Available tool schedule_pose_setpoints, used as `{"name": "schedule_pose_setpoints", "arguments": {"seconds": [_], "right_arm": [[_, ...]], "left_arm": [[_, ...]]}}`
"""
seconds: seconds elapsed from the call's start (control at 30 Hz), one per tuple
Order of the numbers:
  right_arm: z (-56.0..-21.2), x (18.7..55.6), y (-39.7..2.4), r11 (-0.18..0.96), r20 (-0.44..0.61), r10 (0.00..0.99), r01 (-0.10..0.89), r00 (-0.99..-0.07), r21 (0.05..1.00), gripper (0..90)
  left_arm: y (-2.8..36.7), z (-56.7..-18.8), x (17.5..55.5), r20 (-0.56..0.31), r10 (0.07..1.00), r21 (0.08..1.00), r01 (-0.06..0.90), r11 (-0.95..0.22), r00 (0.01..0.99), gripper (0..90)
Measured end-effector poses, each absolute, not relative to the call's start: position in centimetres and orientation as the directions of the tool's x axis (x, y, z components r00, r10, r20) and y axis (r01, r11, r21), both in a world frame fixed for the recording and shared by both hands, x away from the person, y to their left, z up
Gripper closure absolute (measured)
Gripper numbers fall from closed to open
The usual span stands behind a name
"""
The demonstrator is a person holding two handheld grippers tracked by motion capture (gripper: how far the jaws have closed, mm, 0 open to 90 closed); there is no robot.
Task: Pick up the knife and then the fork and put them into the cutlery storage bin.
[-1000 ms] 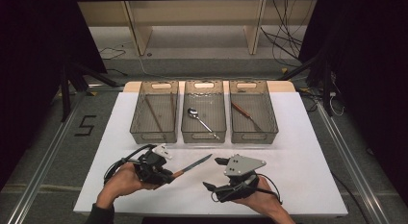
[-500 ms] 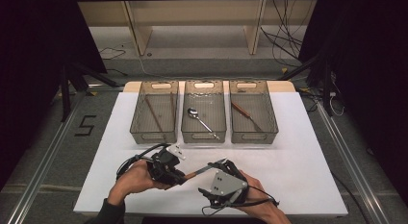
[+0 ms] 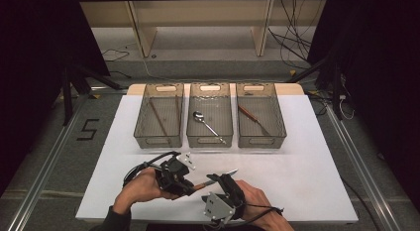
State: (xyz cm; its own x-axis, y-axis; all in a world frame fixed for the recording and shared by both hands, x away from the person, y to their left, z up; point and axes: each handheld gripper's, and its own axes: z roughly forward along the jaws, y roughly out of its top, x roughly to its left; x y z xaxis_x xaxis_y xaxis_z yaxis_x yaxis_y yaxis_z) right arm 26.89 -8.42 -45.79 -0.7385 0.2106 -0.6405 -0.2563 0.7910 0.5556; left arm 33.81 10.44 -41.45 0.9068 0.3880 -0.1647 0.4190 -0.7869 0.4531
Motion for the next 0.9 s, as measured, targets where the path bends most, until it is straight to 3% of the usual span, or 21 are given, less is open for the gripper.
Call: {"name": "schedule_pose_setpoints", "arguments": {"seconds": [0.1,0.43,0.67,0.9], "right_arm": [[-46.0,26.9,-8.3,0.799,-0.686,0.161,-0.314,-0.709,0.512,41.0],[-47.0,26.5,-8.0,0.843,-0.772,0.067,-0.378,-0.632,0.382,54.8],[-47.7,26.1,-7.8,0.846,-0.792,0.079,-0.380,-0.605,0.375,62.2],[-48.3,25.8,-7.5,0.859,-0.840,0.033,-0.415,-0.542,0.301,68.5]], "left_arm": [[10.2,-41.4,33.7,-0.167,0.388,0.453,0.420,-0.786,0.906,76.0],[9.8,-41.5,33.5,-0.180,0.372,0.450,0.412,-0.792,0.911,75.9],[9.8,-41.5,33.5,-0.189,0.369,0.449,0.414,-0.792,0.910,75.9],[9.7,-41.5,33.5,-0.194,0.362,0.450,0.411,-0.793,0.912,76.0]]}}
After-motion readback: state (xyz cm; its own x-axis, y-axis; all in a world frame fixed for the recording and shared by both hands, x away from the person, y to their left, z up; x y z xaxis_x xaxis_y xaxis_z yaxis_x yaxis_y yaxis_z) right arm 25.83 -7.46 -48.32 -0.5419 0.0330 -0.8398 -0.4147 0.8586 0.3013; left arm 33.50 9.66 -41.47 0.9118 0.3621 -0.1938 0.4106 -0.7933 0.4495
